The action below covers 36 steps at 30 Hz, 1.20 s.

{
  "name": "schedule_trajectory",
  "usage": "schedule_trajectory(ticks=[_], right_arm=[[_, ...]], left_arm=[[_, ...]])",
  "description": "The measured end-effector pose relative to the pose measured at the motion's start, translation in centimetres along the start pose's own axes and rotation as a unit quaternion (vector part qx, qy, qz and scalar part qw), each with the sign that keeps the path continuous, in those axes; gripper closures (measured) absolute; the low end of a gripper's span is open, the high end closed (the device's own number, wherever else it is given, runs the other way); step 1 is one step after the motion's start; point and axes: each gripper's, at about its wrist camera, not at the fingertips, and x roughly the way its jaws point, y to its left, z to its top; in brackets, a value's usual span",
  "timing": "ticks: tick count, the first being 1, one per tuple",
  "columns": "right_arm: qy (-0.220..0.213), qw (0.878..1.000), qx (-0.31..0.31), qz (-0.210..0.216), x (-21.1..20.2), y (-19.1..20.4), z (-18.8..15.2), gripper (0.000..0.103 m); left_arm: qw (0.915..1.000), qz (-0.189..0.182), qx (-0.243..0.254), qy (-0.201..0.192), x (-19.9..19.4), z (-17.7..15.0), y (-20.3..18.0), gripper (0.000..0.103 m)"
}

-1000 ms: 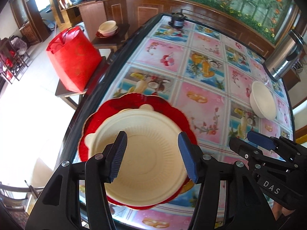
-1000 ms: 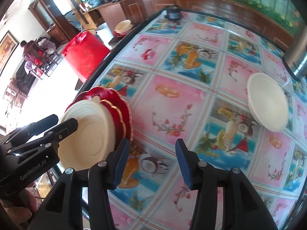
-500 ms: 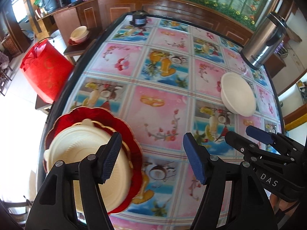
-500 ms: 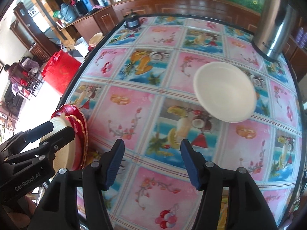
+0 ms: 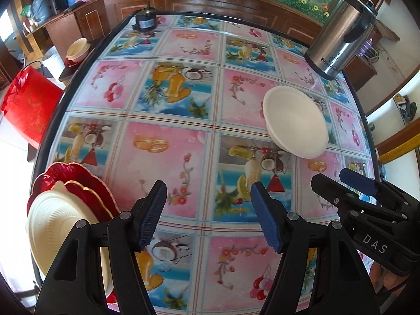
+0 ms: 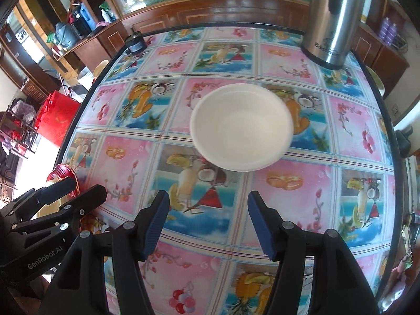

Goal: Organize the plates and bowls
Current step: 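Move the left tool toward the white bowl on the table, then grasp the rim of the white bowl with the left tool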

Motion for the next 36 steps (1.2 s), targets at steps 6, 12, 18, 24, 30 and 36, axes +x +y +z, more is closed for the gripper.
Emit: schedule_trajectory(ticks=[6,12,18,24,30,36], right_arm=[[0.0,1.0,0.015,-0.007,-0.1,-2.0,-0.1,0.04],[-0.001,0.999,0.03,-0.017,-0.1,-4.2,0.3,0.04],[-0.005,0.999,0.046,-0.025,0.0,-6.5,1.3,0.04],[-0.007,0.998,0.062,-0.025,0.8,-8.4,2.4,0.04],[-0.001,0.997,0.069,-0.023,2.1,-9.2,3.2,0.041],[0.009,0.998,0.067,-0.019,4.1,-9.1,4.1,0.054]], left_arm=[[0.9999,-0.007,0.011,0.01,1.2,0.6,-1.8,0.036],[0.9996,-0.017,0.015,0.019,2.7,1.7,-3.5,0.036],[0.9989,-0.031,0.002,0.036,4.7,3.4,-4.3,0.036],[0.9979,-0.036,-0.014,0.052,6.7,4.7,-4.5,0.036],[0.9967,-0.044,-0.024,0.064,8.5,5.8,-4.9,0.036],[0.9969,-0.036,-0.009,0.069,10.1,6.4,-6.1,0.036]])
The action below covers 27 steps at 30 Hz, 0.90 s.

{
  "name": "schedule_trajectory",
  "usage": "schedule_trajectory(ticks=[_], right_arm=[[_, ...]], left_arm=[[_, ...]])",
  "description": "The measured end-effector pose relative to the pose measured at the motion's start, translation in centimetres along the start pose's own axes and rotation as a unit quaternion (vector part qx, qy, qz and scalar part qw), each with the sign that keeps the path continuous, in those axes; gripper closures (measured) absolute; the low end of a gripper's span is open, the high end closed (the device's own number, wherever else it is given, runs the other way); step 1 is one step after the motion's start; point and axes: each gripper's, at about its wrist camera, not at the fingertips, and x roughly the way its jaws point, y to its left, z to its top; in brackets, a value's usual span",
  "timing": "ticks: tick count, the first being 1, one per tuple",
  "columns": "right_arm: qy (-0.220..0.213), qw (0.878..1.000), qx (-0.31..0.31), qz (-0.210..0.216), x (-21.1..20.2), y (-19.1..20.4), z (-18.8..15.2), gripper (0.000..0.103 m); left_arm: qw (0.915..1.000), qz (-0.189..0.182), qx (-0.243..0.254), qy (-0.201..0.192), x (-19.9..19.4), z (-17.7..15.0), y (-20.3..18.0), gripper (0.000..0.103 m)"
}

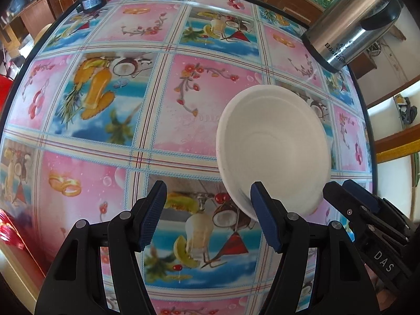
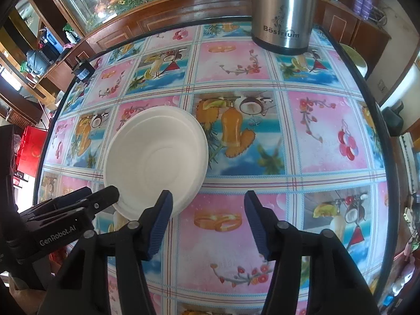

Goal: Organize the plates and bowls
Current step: 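Grasp the rim of the white bowl with the left tool, then lift the white bowl and carry it toward the red plate stack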

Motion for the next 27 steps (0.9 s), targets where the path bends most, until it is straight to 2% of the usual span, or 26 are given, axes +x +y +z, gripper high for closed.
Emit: schedule_trajectory(ticks=[7,9,10,12,15,27], right_arm=[[0.012,1.0,0.011,0.005,1.5,0.0,0.4,0.067],[0.016,1.0,0.01,0.006,1.8,0.1,0.5,0.078],[0.019,1.0,0.012,0.006,2.0,0.2,0.5,0.08],[0.022,1.0,0.014,0.008,2.3,0.3,0.5,0.087],[0.023,1.0,0.01,0.006,2.4,0.9,0.4,0.088],[0.027,1.0,-0.006,0.004,1.8,2.1,-1.5,0.088]], left_arm=[[1.0,0.0,0.005,0.005,1.1,0.4,-0.4,0.044],[0.9999,0.0,0.008,0.01,1.6,0.5,-0.6,0.051],[0.9999,-0.001,0.01,0.013,1.8,0.6,-0.8,0.056],[0.9998,-0.002,0.013,0.015,2.0,0.5,-1.1,0.061],[0.9996,-0.004,0.026,0.009,1.9,0.2,-1.8,0.073],[0.9998,-0.008,0.017,0.009,1.2,-2.7,-1.0,0.077]])
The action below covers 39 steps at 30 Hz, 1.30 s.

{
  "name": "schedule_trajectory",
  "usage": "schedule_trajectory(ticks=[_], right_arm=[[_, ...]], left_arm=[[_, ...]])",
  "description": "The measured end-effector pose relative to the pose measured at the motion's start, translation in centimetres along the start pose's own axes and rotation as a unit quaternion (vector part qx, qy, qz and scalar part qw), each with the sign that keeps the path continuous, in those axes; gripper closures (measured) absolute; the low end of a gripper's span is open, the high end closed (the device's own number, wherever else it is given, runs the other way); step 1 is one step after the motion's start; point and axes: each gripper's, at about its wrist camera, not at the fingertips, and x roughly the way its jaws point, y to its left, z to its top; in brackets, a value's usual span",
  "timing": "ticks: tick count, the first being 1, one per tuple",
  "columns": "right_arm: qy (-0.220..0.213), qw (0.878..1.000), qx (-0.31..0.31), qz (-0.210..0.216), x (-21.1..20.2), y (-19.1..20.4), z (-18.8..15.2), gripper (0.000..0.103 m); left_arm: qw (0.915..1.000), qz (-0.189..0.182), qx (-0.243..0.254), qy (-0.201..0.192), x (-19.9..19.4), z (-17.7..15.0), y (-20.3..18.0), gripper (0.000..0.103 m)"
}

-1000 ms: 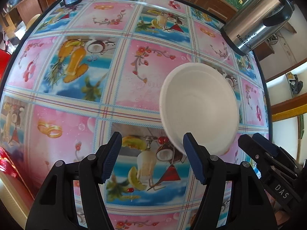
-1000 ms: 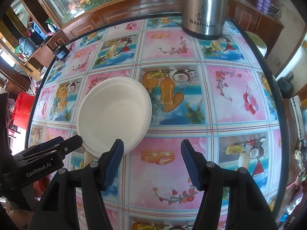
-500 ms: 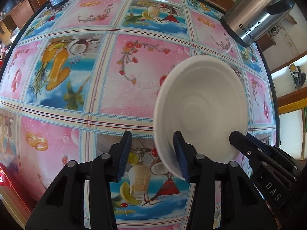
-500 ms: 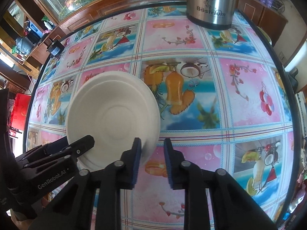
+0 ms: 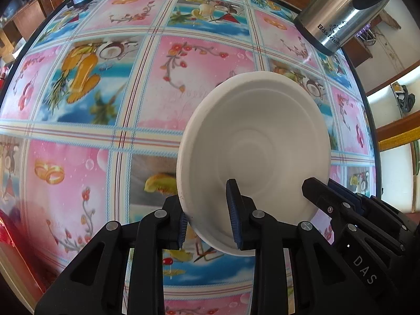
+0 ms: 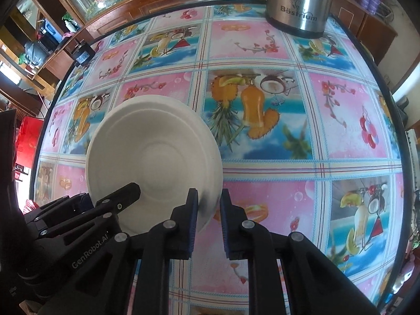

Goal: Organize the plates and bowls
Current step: 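Lift the white bowl and carry it toward the red plate stack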

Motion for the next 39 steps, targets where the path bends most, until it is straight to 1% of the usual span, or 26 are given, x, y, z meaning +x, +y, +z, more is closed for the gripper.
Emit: schedule_trajectory(ticks=[8,13,18,28,39], right_arm=[[0.009,1.0,-0.006,0.003,-0.4,1.0,-2.0,0.088],[0.014,1.0,-0.013,0.003,-0.6,1.8,-3.9,0.088],[0.016,0.999,-0.029,0.003,-1.0,2.8,-5.9,0.088],[0.018,0.999,-0.041,0.02,-1.6,4.4,-9.2,0.088],[0.016,0.998,-0.058,0.019,-2.3,5.8,-11.3,0.088]], left_arm=[[0.9999,-0.007,-0.015,0.002,-0.9,-2.7,1.0,0.077],[0.9992,-0.018,-0.035,0.003,-1.7,-5.0,2.1,0.077],[0.9995,-0.006,-0.032,0.003,-2.4,-6.9,2.8,0.077],[0.9995,0.017,-0.028,0.004,-3.6,-11.0,4.2,0.077],[0.9992,0.022,-0.033,-0.004,-4.9,-13.3,4.8,0.076]])
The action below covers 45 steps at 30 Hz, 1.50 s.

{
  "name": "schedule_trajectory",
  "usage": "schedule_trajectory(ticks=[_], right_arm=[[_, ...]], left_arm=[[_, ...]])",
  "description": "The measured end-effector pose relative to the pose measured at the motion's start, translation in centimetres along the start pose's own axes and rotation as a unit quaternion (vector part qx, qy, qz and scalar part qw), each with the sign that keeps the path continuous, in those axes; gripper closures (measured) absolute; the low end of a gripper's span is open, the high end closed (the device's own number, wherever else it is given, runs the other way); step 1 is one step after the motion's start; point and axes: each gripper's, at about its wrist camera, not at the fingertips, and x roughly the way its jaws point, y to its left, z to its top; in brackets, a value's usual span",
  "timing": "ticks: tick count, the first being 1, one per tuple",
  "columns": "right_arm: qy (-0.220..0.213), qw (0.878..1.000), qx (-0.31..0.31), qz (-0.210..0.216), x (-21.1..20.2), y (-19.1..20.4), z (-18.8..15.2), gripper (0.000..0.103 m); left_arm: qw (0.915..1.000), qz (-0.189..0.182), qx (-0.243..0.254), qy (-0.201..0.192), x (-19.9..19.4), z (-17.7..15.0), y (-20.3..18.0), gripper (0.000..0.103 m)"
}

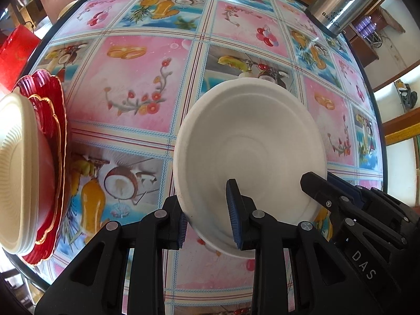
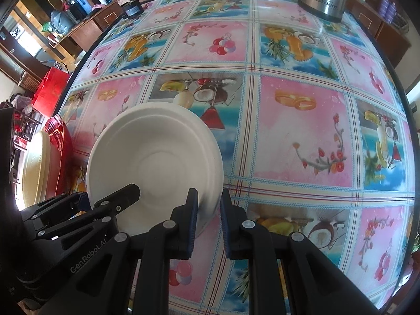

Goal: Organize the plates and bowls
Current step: 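Lift the white bowl and carry it toward the red plate stack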

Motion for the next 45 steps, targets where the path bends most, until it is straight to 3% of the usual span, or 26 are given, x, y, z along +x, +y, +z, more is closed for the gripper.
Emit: schedule_trajectory(ticks=[22,45], right_arm=[[-0.007,0.999,-0.033,-0.004,-0.8,2.3,-1.1,0.088],[-0.047,0.998,-0.045,0.001,-3.6,3.4,0.4,0.088]], left_arm=[[0.9998,-0.004,-0.019,-0.007,-1.1,-2.4,1.8,0.076],[0.9985,-0.002,-0.018,-0.052,-4.6,-0.9,1.9,0.076]])
